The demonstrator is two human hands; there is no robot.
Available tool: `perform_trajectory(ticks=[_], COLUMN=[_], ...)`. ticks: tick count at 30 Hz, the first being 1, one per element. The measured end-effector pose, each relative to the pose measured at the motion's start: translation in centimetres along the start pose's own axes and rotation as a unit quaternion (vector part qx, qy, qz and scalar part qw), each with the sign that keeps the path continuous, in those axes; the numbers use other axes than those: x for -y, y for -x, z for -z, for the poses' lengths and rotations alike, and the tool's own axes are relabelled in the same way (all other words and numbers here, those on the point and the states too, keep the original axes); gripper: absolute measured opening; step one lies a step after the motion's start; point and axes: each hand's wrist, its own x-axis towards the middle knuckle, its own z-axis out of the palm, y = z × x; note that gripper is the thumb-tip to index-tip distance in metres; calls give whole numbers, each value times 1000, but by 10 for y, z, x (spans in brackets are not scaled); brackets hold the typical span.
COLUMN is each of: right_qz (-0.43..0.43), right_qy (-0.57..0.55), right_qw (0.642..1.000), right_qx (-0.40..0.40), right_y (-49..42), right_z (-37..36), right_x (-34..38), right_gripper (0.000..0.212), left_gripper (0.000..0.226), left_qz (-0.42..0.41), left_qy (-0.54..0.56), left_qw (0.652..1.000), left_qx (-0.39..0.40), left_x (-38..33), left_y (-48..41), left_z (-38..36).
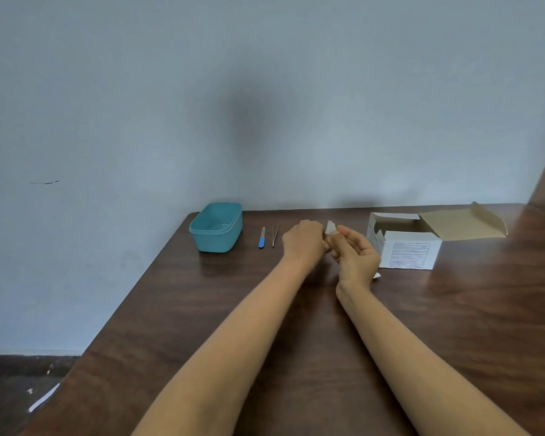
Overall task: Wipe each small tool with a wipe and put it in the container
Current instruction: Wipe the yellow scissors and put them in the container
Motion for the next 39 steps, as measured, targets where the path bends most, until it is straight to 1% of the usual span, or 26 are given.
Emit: perform_trajectory(ticks=[3, 7, 11, 14, 16, 18, 21, 23, 25, 28, 31, 33, 36, 38, 39], right_qz=[-2, -11, -10, -8, -6, -10, -23, -32, -42, -52, -58, -67, -89, -103, -109], right_qy=[-28, -44, -36, -27, -29, -37, -55, -61, -60, -53, -45, -37, -31, -26, -21], right_qw=[1000, 999, 999, 999, 999, 999, 998, 997, 997, 997, 997, 997, 995, 994, 994], right_qx=[-7, -30, -37, -42, -41, -33, -22, -18, -16, -27, -37, -31, -12, 2, 11], right_y=[-4, -8, -10, -12, -12, -12, -12, -12, -12, -10, -5, 1, 12, 19, 23], right_z=[1, 0, 0, 1, 1, 1, 2, 2, 2, 0, 0, 2, 8, 14, 18], right_x=[-3, -4, -5, -8, -8, -7, -3, 0, 3, 8, 13, 16, 21, 25, 29], right_gripper=[15, 15, 13, 6, 9, 10, 5, 12, 21, 26, 22, 19, 19, 17, 14], left_gripper=[21, 22, 14, 17, 19, 21, 19, 13, 10, 7, 5, 5, 5, 5, 9], left_qz=[-13, -20, -16, -10, -7, -4, 3, 19, 50, 109, 178, 203, 229, 241, 247], left_qy=[-43, -56, -47, -50, -51, -26, 60, 129, 234, 379, 471, 532, 623, 653, 664], left_qw=[999, 997, 997, 998, 998, 999, 994, 984, 961, 907, 852, 811, 741, 712, 701], left_qx=[-17, -55, -58, -47, -41, -48, -89, -122, -137, -147, -144, -133, -106, -92, -84], left_x=[-7, -8, -6, -6, -7, -7, -3, 1, 3, 5, 9, 13, 17, 16, 15], left_y=[2, 1, 4, 5, 7, 9, 11, 13, 17, 28, 43, 54, 71, 84, 92], left_z=[-12, -20, -19, -18, -19, -19, -16, -12, -4, 9, 17, 18, 24, 28, 30])
